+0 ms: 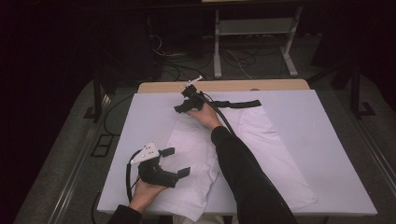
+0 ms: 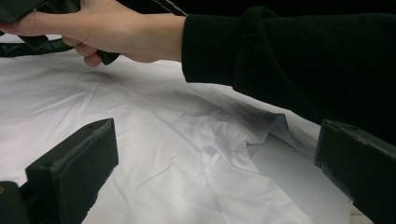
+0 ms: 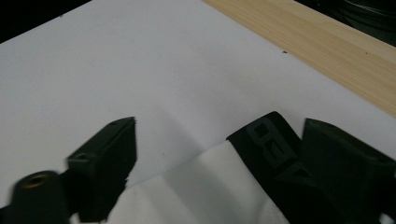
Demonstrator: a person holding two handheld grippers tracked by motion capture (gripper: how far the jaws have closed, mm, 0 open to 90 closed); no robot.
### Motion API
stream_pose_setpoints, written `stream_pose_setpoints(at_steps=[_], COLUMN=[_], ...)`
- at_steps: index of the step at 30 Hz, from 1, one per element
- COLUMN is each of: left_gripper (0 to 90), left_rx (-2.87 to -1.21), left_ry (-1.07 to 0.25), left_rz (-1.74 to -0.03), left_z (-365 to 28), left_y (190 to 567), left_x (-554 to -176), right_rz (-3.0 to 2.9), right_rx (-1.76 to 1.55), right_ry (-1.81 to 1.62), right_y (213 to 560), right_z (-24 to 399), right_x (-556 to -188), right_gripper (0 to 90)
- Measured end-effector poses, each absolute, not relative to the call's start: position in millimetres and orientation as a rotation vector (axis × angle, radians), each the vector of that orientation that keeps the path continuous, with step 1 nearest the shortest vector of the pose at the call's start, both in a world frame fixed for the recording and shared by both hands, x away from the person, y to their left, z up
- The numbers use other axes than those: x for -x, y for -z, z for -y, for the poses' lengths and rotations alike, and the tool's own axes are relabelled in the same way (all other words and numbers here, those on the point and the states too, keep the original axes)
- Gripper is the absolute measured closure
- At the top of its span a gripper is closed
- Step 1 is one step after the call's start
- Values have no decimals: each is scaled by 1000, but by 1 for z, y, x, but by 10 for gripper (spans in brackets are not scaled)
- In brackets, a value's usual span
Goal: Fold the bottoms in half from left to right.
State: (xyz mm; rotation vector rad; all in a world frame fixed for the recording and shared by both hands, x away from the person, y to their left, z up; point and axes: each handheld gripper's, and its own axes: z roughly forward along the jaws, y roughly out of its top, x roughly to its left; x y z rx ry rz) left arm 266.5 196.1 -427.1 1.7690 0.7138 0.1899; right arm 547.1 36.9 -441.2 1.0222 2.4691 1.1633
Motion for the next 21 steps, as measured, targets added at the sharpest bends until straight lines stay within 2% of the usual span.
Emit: stream_pose_setpoints(at_steps=[4,8,19,21], left_gripper=[0,0,0,0], left_rx=[-1768,-1768,-1767,-1769], left_ry=[-190,-190,-191,-194], left_rz=[-714,-714,-717,-719], left_z=[-196,-196,-196,-196], left_y=[427,427,428,428], left_x=[-267,-267,-267,-267], right_rz=[-2460,-2450,-2409,-2387], right_rx=[-1037,-1077,-1095,-1104], right_ry=[-1121,-1100,-1036,-1019], right_y=[442,445,453,453], right_z=[-41,-44,-50,-51], right_x=[-549,-553,-554,-553], right_gripper=[223,328,447,526])
